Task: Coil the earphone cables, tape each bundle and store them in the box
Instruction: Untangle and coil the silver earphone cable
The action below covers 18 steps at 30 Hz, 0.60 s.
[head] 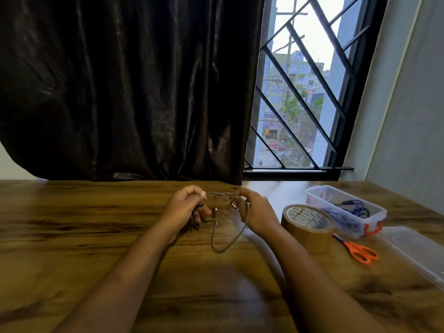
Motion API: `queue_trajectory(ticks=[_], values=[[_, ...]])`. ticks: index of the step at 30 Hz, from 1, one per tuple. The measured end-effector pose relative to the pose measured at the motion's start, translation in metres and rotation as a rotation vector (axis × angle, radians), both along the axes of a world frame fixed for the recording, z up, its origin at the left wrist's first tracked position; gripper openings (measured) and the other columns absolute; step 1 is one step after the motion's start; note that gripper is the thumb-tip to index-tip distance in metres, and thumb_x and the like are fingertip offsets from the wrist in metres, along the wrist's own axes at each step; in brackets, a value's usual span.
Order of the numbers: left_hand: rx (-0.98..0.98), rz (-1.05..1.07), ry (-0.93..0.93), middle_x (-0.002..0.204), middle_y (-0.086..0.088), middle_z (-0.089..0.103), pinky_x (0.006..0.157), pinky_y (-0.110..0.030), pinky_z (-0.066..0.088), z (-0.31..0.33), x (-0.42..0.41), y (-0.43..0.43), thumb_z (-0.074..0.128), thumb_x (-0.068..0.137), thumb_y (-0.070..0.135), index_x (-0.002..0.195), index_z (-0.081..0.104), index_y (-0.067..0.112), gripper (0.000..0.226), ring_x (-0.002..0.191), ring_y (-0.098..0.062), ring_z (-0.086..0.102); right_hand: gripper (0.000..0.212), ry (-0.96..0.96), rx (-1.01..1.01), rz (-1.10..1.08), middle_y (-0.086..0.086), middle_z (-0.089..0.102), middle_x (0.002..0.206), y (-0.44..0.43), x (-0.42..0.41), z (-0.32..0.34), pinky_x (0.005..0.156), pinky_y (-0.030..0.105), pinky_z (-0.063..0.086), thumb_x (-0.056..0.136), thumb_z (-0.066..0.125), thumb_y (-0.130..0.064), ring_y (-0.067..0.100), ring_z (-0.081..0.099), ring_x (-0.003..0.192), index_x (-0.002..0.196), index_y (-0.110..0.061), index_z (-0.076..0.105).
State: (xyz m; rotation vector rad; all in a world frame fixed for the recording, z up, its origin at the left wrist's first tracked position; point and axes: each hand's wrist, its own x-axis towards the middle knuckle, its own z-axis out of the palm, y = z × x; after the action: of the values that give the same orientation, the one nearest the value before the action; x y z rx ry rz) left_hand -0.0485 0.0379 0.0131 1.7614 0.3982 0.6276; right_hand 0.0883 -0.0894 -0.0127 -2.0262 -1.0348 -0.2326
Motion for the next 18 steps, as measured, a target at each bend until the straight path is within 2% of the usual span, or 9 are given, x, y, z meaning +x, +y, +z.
queue_trajectory(ticks=[3, 5, 7, 9, 12, 15, 16, 18], values=[[0.013, -0.022, 0.04, 0.096, 0.0, 0.067, 0.046, -0.018, 0.045, -0.001, 0.0, -0.001, 0.045, 0.096, 0.007, 0.101, 0.062, 0.015, 0.019, 0.054, -0.012, 0.056, 0.021, 0.216, 0.162, 0.219, 0.007, 0.064, 0.093, 0.0, -0.006, 0.003, 0.063, 0.022, 0.053, 0.097, 0.047, -0.004, 0.016, 0.061, 0.071, 0.108, -0.008, 0.064], [-0.042, -0.08, 0.069, 0.096, 0.003, 0.066, 0.046, -0.018, 0.045, -0.001, -0.001, -0.003, 0.046, 0.094, 0.004, 0.109, 0.06, 0.021, 0.026, 0.05, -0.007, 0.057, 0.021, 0.297, 0.218, 0.317, 0.008, 0.065, 0.088, 0.002, -0.006, 0.003, 0.064, 0.023, 0.054, 0.095, 0.047, 0.001, 0.017, 0.064, 0.073, 0.102, -0.008, 0.065], [-0.031, -0.139, 0.091, 0.097, 0.0, 0.067, 0.052, -0.02, 0.045, -0.003, -0.001, -0.003, 0.049, 0.095, 0.013, 0.112, 0.059, 0.029, 0.025, 0.063, -0.009, 0.061, 0.021, 0.416, 0.219, 0.369, 0.011, 0.066, 0.085, 0.005, -0.01, 0.006, 0.064, 0.025, 0.055, 0.096, 0.046, -0.002, 0.018, 0.066, 0.075, 0.1, -0.007, 0.065], [0.036, -0.144, 0.088, 0.096, 0.001, 0.068, 0.057, -0.02, 0.046, -0.005, 0.0, -0.004, 0.051, 0.095, 0.018, 0.106, 0.062, 0.031, 0.02, 0.072, -0.011, 0.06, 0.022, 0.473, 0.198, 0.369, 0.01, 0.067, 0.081, 0.006, -0.014, 0.009, 0.066, 0.028, 0.053, 0.098, 0.043, -0.008, 0.019, 0.066, 0.074, 0.099, -0.009, 0.065], [0.067, -0.078, 0.017, 0.089, 0.0, 0.069, 0.063, -0.022, 0.049, -0.007, 0.004, -0.008, 0.057, 0.092, 0.017, 0.094, 0.067, 0.02, 0.011, 0.075, -0.012, 0.06, 0.023, 0.551, 0.226, 0.415, 0.004, 0.064, 0.073, 0.005, -0.019, 0.013, 0.059, 0.019, 0.051, 0.1, 0.041, -0.01, 0.011, 0.061, 0.066, 0.094, -0.009, 0.063], [0.08, -0.01, -0.037, 0.091, -0.003, 0.069, 0.065, -0.021, 0.051, -0.009, 0.008, -0.01, 0.059, 0.091, 0.017, 0.088, 0.068, 0.016, 0.01, 0.084, -0.015, 0.064, 0.023, 0.642, 0.261, 0.401, 0.008, 0.062, 0.078, 0.004, -0.019, 0.015, 0.058, 0.021, 0.049, 0.1, 0.04, -0.01, 0.014, 0.059, 0.067, 0.098, -0.003, 0.062], [0.051, 0.009, -0.055, 0.092, -0.004, 0.068, 0.067, -0.023, 0.052, -0.009, 0.009, -0.009, 0.058, 0.092, 0.018, 0.087, 0.067, 0.017, 0.01, 0.086, -0.018, 0.065, 0.023, 0.651, 0.247, 0.388, 0.007, 0.061, 0.078, 0.004, -0.019, 0.016, 0.058, 0.021, 0.048, 0.1, 0.041, -0.012, 0.015, 0.057, 0.068, 0.1, -0.003, 0.062], [-0.039, 0.037, -0.083, 0.093, -0.01, 0.067, 0.077, -0.039, 0.053, -0.009, 0.011, -0.006, 0.055, 0.093, 0.022, 0.086, 0.065, 0.019, 0.013, 0.091, -0.029, 0.064, 0.021, 0.66, 0.2, 0.387, 0.004, 0.059, 0.078, 0.002, -0.021, 0.017, 0.059, 0.023, 0.046, 0.099, 0.042, -0.015, 0.015, 0.054, 0.069, 0.098, -0.008, 0.062]])
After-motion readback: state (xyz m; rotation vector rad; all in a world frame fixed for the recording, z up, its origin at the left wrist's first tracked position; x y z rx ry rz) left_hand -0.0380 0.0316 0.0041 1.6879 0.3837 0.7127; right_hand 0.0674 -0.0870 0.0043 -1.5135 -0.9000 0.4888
